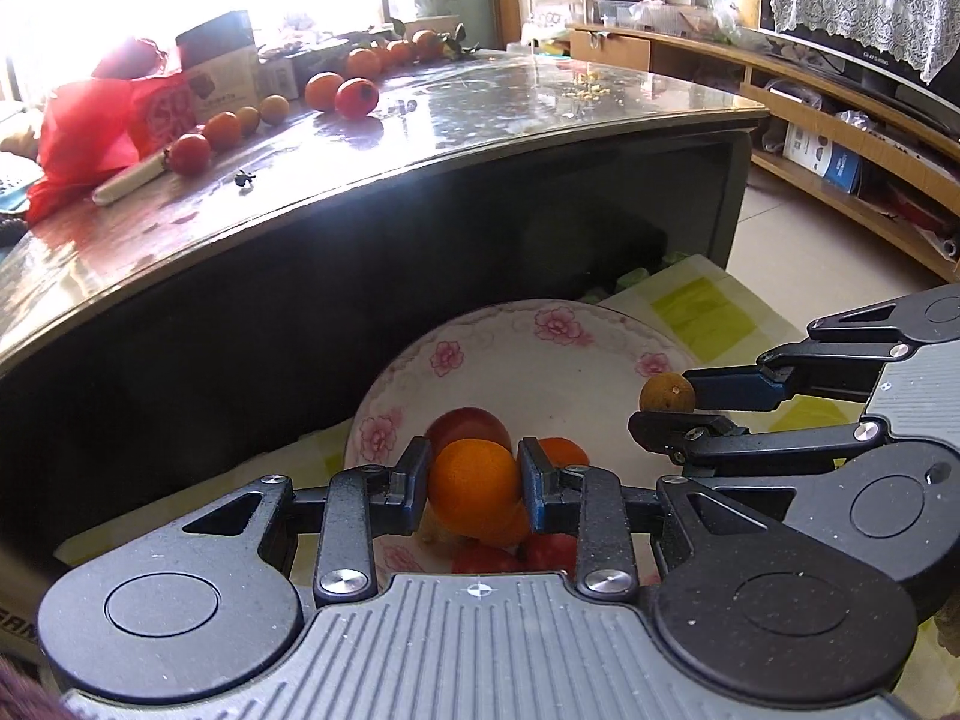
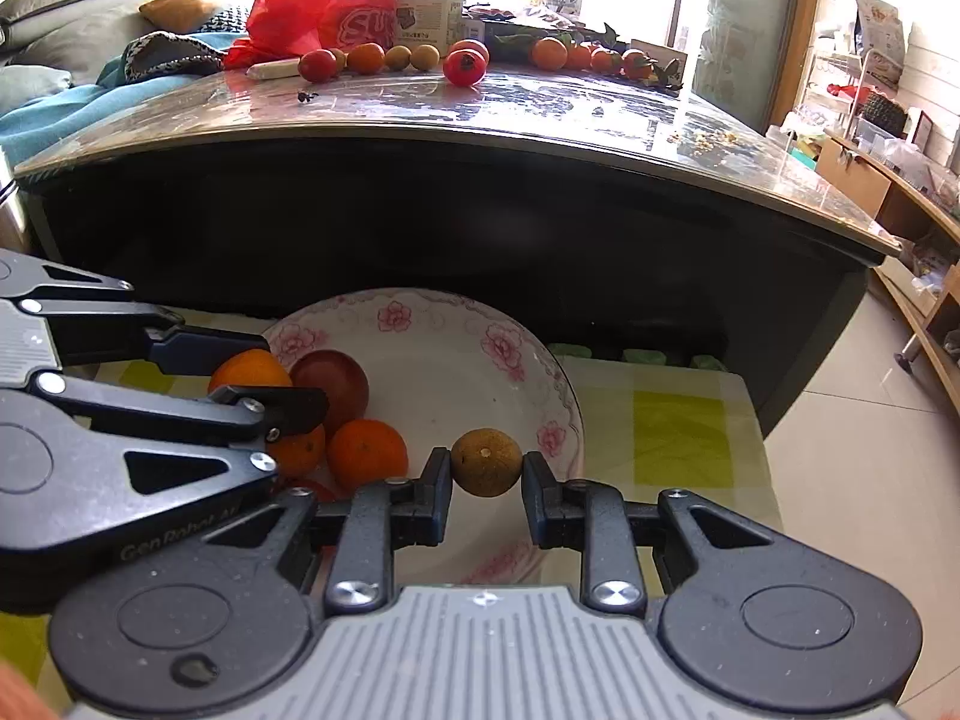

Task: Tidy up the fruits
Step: 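Lower the orange and brown fruit into the bowl and open both tools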

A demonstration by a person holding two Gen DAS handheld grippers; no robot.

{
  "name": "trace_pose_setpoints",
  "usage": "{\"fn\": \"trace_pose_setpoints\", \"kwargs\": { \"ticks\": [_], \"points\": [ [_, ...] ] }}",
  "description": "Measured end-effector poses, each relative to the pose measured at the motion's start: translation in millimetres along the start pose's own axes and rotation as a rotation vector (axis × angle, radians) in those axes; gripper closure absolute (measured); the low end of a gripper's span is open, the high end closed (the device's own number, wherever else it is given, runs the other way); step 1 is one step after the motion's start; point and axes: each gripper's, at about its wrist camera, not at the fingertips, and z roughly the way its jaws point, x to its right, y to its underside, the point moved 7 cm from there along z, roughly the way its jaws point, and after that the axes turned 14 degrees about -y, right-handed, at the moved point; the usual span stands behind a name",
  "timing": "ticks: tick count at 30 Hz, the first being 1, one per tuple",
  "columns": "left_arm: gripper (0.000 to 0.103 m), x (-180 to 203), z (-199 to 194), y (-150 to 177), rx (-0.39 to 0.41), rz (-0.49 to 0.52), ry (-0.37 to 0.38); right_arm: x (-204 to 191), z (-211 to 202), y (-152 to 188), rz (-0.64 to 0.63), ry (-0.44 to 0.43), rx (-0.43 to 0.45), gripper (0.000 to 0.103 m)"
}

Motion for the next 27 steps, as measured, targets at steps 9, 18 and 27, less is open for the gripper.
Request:
{"fn": "trace_pose_setpoints", "kwargs": {
  "ticks": [9, 18, 27],
  "points": [
    [0.065, -5, 5, -2, -0.005, -0.001, -0.004, 0, 9, -1, 0.011, -0.020, 0.009, 0.071],
    [0.061, -4, 4, -3, 0.001, 0.004, -0.013, -1, 11, 2, 0.012, -0.022, 0.002, 0.071],
    [0.054, -5, 1, -4, 0.009, 0.005, -0.020, 2, 8, 2, 0.020, -0.018, 0.010, 0.071]
  ]
}}
